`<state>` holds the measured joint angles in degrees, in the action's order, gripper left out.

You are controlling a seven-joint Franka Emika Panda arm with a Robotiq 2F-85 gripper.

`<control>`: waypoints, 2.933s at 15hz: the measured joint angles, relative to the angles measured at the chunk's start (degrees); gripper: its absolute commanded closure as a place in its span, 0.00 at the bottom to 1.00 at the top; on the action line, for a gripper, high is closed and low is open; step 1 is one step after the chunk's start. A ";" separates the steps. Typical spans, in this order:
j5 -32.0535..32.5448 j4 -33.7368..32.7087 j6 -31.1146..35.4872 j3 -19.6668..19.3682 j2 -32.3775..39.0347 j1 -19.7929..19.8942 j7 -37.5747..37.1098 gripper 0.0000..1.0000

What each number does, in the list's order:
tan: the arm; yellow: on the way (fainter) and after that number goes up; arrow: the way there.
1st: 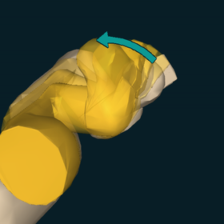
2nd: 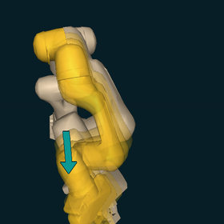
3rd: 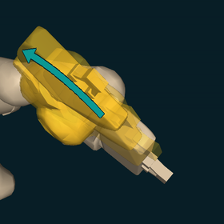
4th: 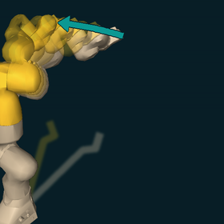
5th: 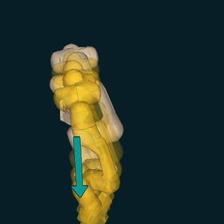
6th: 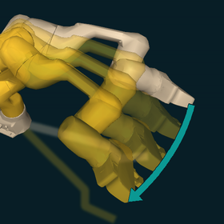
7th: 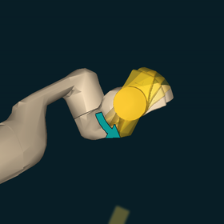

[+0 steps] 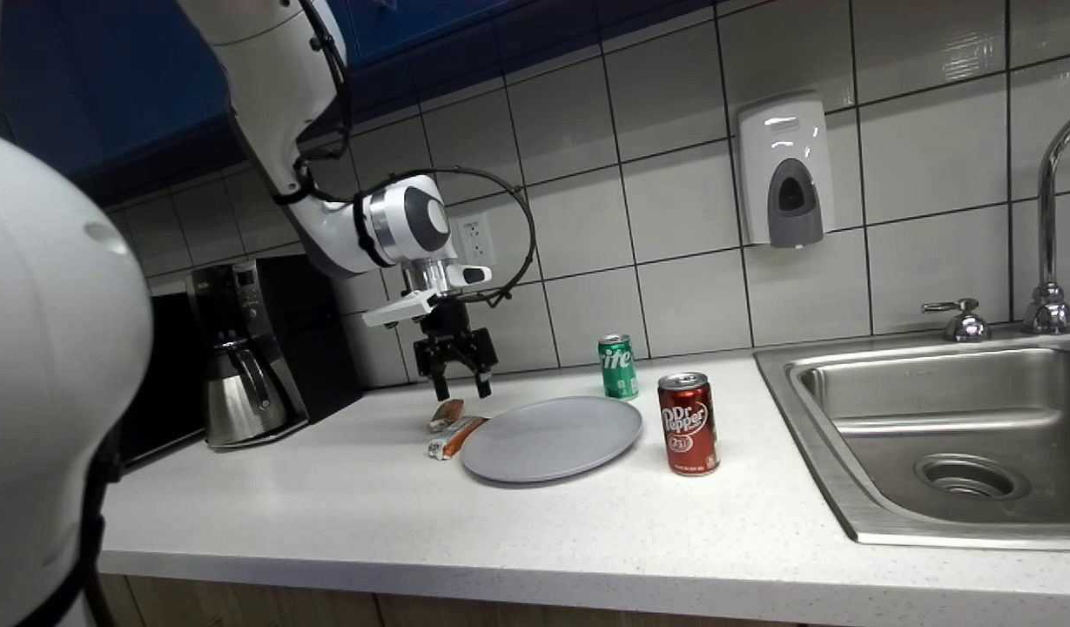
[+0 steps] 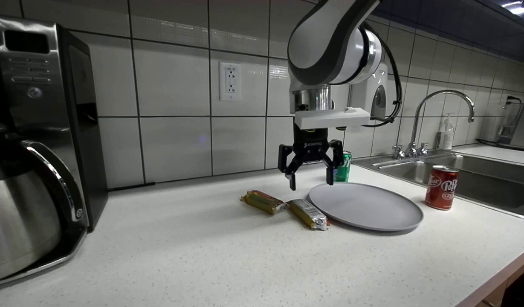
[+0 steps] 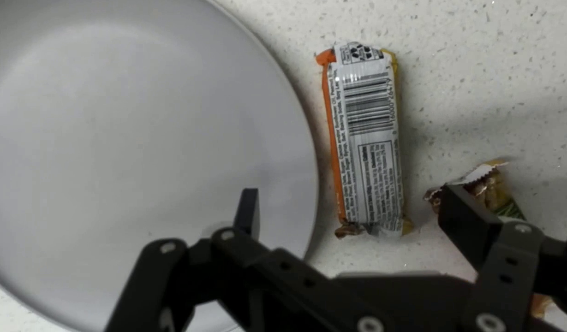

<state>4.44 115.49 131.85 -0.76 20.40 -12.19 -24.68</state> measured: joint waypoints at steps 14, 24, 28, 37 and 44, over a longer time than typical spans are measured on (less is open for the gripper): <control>-1.03 3.39 -2.66 -2.90 -4.83 8.71 4.86 0.00; -0.98 3.38 -2.92 -4.14 -4.82 10.74 8.62 0.00; -0.98 3.38 -2.52 -4.17 -4.63 10.74 8.37 0.00; 0.26 3.38 5.81 -5.32 -3.46 10.74 2.36 0.00; 0.28 2.59 7.06 -7.59 -2.40 10.75 0.98 0.00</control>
<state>4.72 118.08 138.92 -8.35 18.00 -1.44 -23.70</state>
